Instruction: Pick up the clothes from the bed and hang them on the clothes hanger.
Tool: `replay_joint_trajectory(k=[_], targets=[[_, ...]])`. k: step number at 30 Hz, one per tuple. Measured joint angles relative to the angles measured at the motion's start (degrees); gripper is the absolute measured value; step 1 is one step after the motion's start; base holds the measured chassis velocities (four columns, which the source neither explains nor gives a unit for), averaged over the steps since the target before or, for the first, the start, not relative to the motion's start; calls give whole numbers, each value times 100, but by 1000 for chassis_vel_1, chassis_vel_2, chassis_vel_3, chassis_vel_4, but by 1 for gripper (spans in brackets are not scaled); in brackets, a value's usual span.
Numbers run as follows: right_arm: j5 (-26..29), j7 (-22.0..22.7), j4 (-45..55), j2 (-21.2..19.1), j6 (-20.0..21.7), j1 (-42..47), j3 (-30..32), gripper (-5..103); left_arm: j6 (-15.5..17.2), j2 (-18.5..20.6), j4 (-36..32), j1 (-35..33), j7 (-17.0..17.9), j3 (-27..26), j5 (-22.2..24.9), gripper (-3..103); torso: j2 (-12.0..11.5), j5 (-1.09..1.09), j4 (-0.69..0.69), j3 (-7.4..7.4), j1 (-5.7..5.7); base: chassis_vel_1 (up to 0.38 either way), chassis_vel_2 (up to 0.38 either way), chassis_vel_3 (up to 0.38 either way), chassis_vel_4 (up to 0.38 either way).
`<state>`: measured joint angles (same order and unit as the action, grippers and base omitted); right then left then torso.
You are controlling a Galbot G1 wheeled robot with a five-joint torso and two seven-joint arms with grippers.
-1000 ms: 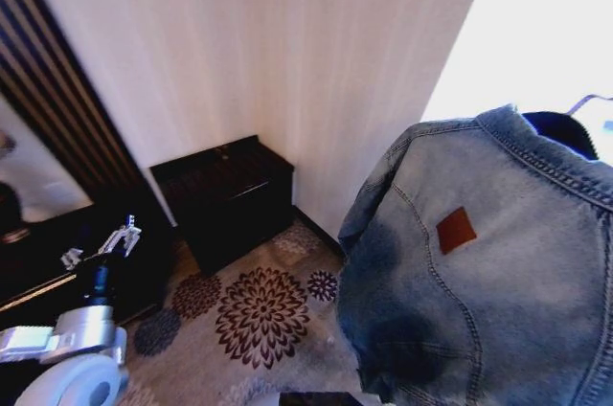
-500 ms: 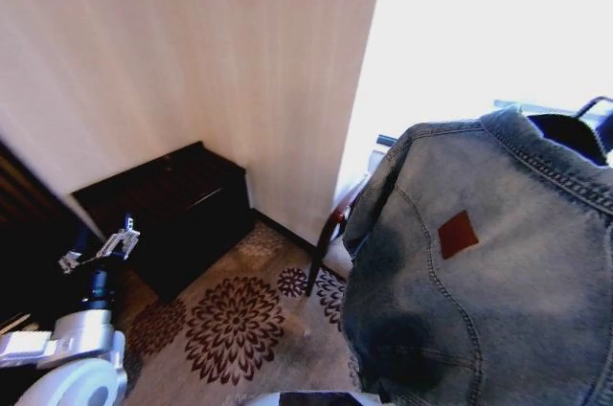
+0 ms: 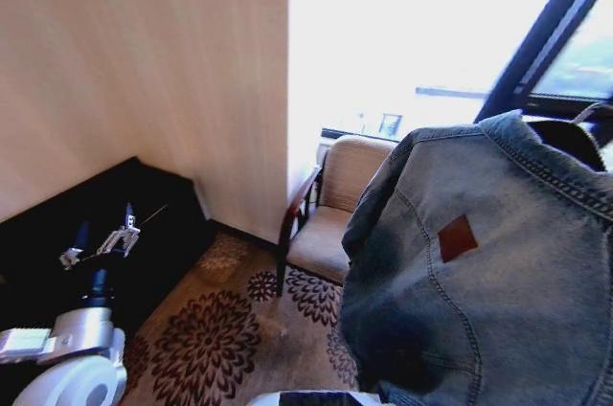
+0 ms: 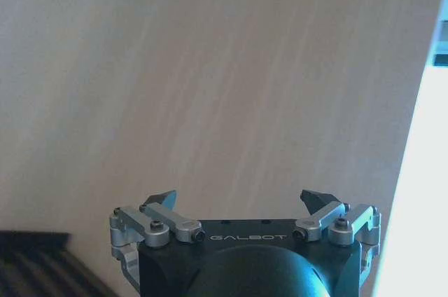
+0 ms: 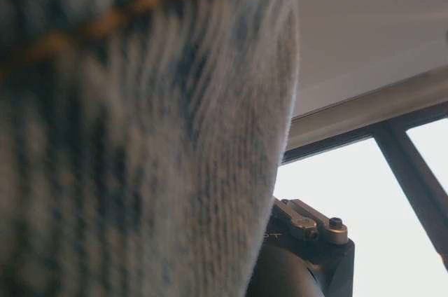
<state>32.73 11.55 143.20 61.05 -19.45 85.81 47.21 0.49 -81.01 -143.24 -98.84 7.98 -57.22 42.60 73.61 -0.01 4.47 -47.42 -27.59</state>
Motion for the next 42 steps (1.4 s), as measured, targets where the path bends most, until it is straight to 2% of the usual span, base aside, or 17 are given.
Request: replay_joint_trajectory(k=[22,42], targets=[[-11,1,-81,-5,-9,-70,-107,15,-8,-49,0,-5,-26,-28,-37,100,0,1,0,0,0,-126,-124,-123,-120],[-81,-4,-49,170,-11,18,-118,15,-69,14,0,30,-55,-58,14,100,0,2,2,0,0,-129,-127,-126,-132]])
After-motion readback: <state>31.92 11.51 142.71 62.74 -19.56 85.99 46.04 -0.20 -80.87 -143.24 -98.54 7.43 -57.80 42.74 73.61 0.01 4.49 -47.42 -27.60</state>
